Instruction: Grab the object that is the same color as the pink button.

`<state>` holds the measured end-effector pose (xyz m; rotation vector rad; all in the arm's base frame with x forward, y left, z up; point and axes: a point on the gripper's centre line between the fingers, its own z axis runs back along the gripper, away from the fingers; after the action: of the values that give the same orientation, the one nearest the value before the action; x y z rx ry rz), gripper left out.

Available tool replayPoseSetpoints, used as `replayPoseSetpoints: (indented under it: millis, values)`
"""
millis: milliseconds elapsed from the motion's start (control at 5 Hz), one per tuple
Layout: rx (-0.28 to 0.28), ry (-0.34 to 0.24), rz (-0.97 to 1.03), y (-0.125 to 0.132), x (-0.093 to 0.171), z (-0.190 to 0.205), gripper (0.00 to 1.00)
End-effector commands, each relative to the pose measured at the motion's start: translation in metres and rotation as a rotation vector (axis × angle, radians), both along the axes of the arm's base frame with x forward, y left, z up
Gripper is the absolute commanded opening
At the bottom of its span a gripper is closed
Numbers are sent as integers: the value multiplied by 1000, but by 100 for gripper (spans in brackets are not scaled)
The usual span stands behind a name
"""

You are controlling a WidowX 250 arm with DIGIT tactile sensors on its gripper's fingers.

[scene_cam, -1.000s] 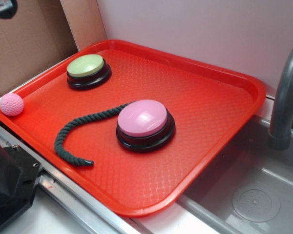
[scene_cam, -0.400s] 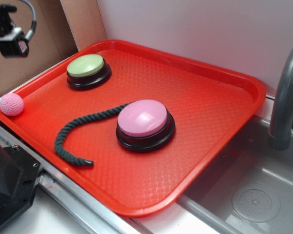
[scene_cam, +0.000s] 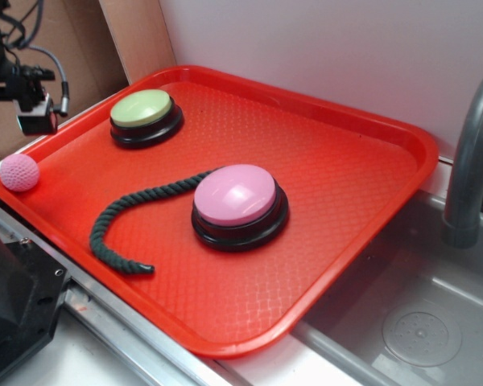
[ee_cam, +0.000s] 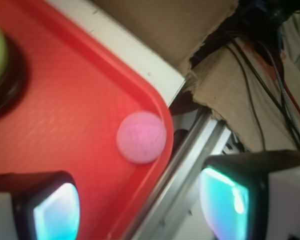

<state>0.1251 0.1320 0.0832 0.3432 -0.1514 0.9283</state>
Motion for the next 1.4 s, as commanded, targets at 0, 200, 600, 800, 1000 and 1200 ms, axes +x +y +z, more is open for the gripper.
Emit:
replayPoseSetpoints:
  millis: [0, 200, 600, 800, 1000, 1200]
  values:
    - [51, -4, 76, 30, -1, -31, 100]
    - [29, 15, 105, 36, 0, -44, 100]
    - [51, 38, 129, 39, -6, -54, 44]
    - [72, 9, 127, 39, -5, -47, 0]
    - [60, 0, 92, 36, -1, -34, 0]
    - [-24, -24, -20, 23, 13, 1, 0]
